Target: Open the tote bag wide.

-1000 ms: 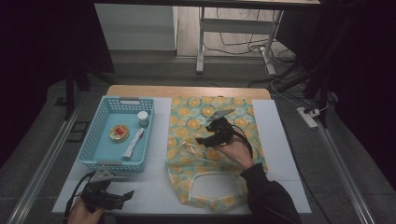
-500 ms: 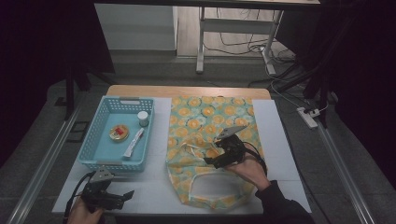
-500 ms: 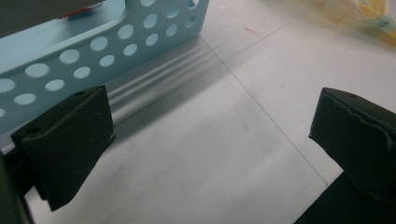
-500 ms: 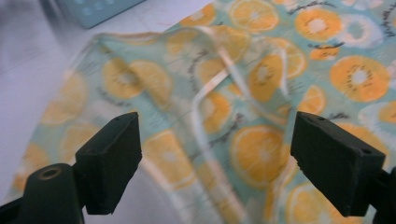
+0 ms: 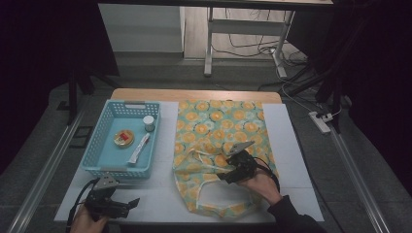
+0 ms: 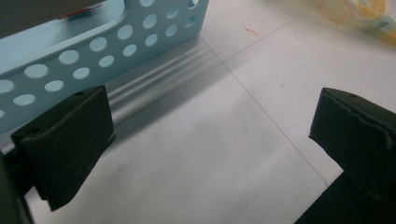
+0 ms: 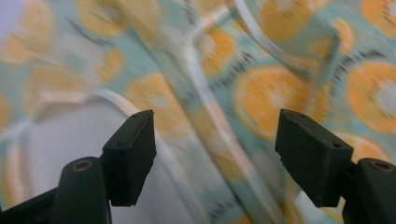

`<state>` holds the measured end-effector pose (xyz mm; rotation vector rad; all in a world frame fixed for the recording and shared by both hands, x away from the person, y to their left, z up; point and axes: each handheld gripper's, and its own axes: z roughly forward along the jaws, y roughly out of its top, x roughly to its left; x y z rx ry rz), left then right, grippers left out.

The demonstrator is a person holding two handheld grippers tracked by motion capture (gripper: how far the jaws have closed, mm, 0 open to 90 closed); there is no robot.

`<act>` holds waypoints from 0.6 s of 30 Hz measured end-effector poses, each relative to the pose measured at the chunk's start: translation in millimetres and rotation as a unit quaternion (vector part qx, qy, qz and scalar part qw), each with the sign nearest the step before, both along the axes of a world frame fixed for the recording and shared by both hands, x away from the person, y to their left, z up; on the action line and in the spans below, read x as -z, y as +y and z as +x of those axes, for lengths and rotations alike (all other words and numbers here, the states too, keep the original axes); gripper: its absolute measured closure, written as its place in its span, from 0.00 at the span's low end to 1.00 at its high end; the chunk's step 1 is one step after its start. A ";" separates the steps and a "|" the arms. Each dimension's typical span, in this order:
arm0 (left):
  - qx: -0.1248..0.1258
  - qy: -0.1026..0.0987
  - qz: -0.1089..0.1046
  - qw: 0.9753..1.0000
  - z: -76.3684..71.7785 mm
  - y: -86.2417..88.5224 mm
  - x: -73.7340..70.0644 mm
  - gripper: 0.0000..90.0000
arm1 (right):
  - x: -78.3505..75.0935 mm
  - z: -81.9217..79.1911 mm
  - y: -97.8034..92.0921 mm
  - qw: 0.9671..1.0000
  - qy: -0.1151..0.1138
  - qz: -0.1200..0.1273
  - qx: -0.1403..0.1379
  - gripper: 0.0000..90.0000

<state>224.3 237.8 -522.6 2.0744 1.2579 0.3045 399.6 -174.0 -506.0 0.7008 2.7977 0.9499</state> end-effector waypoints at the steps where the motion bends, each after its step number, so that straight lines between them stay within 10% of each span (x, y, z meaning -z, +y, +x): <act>1: 0.001 0.000 0.000 1.000 0.0 -0.1 0.0 0.00 | 1.7 1.0 -2.4 1.000 -0.002 -0.005 0.002 0.32; 9: 0.001 0.000 0.001 1.000 0.2 -0.1 0.0 0.00 | 12.1 1.3 -11.6 0.999 -0.028 -0.032 -0.007 0.31; 18: 0.001 0.001 0.002 1.000 0.3 -0.3 0.1 0.00 | 8.1 -2.6 -12.1 0.998 -0.028 -0.035 -0.038 0.89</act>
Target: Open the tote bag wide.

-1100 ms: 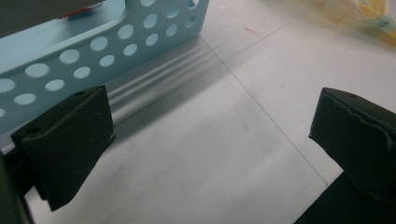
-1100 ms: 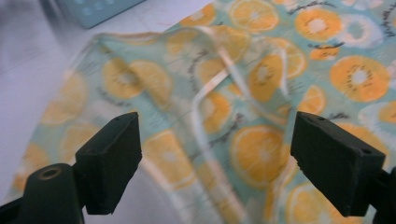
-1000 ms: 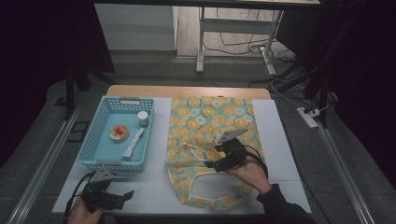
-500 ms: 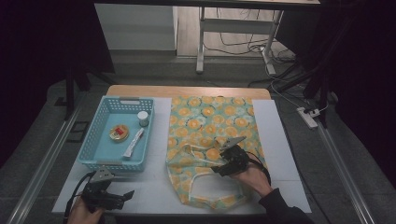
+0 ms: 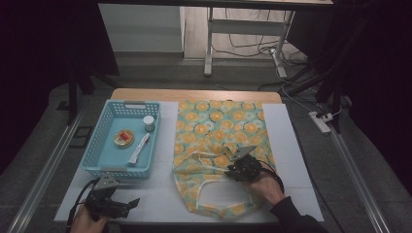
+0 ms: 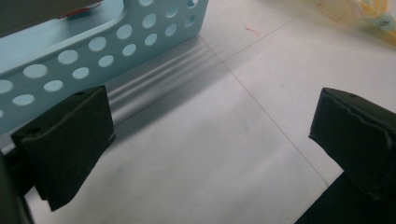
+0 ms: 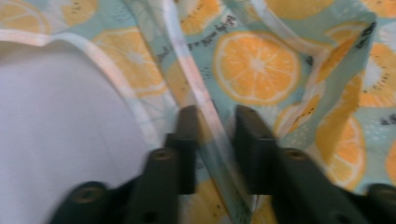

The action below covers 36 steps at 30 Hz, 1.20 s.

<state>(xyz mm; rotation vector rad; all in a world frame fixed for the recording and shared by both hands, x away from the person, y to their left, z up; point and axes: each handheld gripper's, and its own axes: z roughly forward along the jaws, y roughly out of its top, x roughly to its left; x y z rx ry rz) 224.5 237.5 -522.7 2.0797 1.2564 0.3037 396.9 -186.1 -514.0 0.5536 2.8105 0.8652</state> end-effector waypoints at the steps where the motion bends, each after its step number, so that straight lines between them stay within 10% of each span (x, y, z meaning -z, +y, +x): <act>1: 0.000 0.000 0.000 1.000 0.0 0.0 0.0 0.00 | -0.3 -0.3 0.2 1.000 0.003 0.000 -0.001 0.96; 20: -0.003 0.003 -0.004 1.000 0.8 0.9 0.2 0.00 | -32.5 14.2 0.0 0.996 0.025 0.082 0.017 1.00; 36: -0.006 0.003 -0.010 1.000 0.6 2.3 0.2 0.00 | -55.8 26.6 39.3 0.994 0.025 0.107 -0.003 1.00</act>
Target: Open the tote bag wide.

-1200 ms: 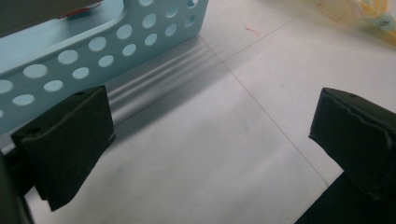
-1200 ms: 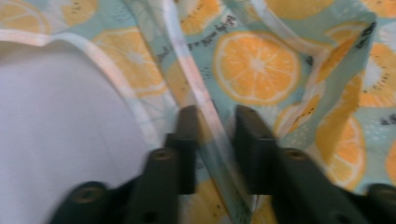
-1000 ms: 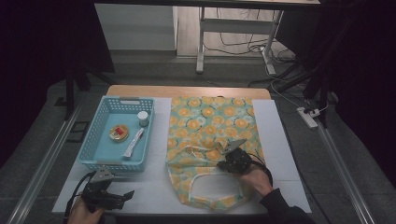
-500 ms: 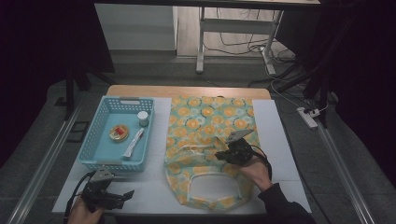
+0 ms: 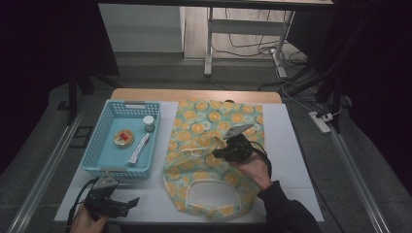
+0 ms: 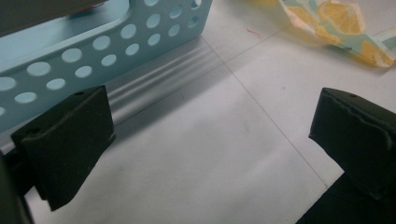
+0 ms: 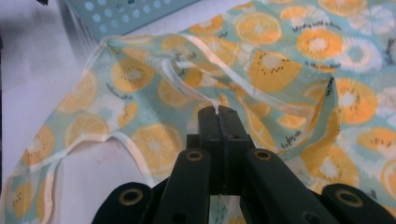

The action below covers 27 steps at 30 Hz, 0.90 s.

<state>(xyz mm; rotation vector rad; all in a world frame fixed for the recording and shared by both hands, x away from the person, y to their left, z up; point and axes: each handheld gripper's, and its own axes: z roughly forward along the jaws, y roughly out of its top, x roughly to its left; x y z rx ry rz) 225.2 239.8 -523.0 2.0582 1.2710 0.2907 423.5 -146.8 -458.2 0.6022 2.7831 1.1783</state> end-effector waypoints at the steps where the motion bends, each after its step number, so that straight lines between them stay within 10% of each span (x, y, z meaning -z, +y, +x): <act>1: 0.000 0.000 0.000 1.000 0.0 0.1 0.0 0.00 | -1.9 0.5 2.2 1.000 -0.002 0.002 0.000 1.00; 27: -0.007 0.002 -0.003 1.000 0.3 1.5 0.1 0.00 | -41.2 23.5 26.4 0.999 -0.016 0.029 -0.006 1.00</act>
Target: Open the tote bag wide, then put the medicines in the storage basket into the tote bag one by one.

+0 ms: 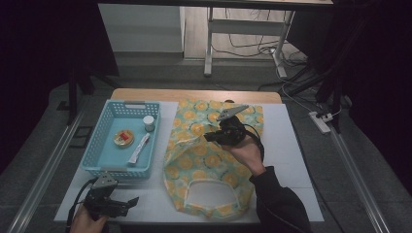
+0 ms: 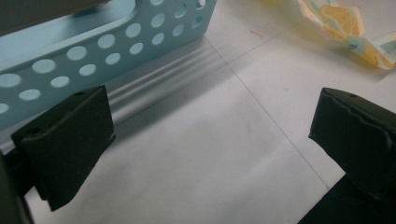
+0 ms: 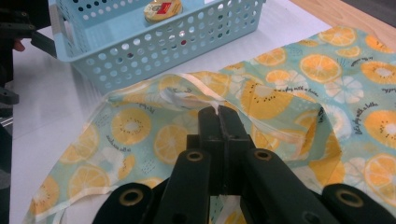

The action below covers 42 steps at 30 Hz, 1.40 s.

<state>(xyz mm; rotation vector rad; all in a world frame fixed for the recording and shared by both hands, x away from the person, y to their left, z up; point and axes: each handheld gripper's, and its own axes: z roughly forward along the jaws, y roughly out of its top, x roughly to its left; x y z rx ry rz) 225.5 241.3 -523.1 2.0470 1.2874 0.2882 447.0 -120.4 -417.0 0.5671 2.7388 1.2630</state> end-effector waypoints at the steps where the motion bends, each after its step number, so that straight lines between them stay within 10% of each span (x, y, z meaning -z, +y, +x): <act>1: -0.001 0.001 -0.001 1.000 -0.1 0.0 0.0 0.00 | -1.1 0.4 0.5 1.000 -0.001 0.000 0.000 1.00; 42: -0.003 -0.021 -0.044 0.999 -0.8 12.0 -9.5 0.00 | 1.4 1.1 1.2 1.000 0.001 -0.003 -0.001 1.00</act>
